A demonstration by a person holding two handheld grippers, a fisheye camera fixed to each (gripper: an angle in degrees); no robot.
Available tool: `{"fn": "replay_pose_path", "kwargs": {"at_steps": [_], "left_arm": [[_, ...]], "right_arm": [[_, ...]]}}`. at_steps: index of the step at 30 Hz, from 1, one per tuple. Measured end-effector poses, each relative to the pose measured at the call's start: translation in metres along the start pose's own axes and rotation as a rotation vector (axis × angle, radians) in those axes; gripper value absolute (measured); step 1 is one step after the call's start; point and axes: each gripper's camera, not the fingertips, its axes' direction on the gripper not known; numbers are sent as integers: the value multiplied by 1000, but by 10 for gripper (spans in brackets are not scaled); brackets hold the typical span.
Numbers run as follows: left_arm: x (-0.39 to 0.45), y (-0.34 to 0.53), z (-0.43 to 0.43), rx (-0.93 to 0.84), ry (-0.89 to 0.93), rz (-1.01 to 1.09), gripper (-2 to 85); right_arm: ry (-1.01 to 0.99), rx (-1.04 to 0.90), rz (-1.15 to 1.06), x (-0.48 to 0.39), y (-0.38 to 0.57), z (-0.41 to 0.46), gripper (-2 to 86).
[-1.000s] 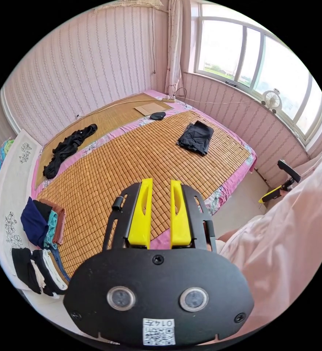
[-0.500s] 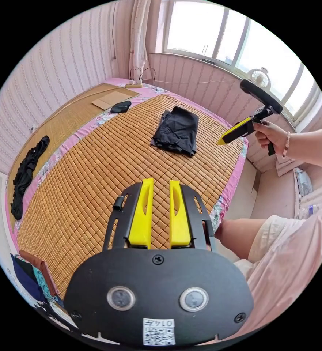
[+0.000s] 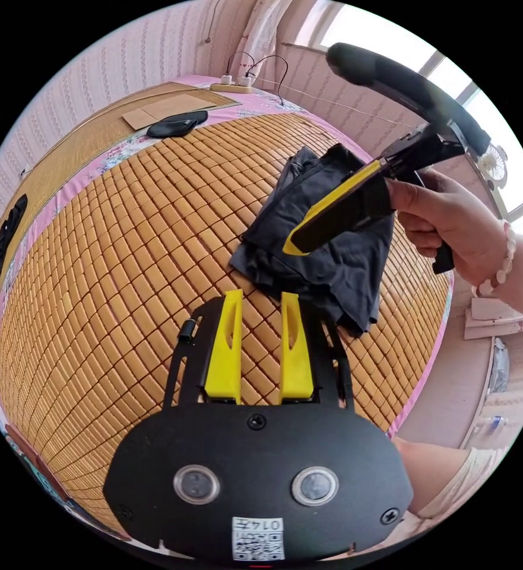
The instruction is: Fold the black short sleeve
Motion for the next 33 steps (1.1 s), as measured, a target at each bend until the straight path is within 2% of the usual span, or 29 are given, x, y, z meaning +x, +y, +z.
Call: {"fn": "replay_pose_path", "kwargs": {"at_steps": [4,5,6,7,9,15,20,28,31,33], "left_arm": [[-1,-30,52,-71,-38,27,86],[-1,-33,53,-14,-37,62,61],[-4,-38,56,-25,-12,58,18],[-6,-40,57,-35,3,53,14],[-13,-44,53,-29,43,17,2],[0,-43,12,41,80,83,-6],[7,-40,-31,39,182,44,-9],[24,-21,-36,-42,92,92,-10],[28,-7,-54,-21,108,96,-10],[33,8,-93,58,123,83,-10]], "right_arm": [[-2,-5,115,27,-18,20,89],[-9,34,153,38,-15,18,57],[-73,57,169,52,-9,16,49],[-110,68,178,59,-4,15,45],[-295,156,202,90,32,-3,31],[-337,364,355,150,178,-67,15],[-366,392,471,181,280,-88,11],[-371,328,569,193,368,-64,10],[-432,297,635,195,395,-36,8],[-470,343,681,192,419,-35,6]]}}
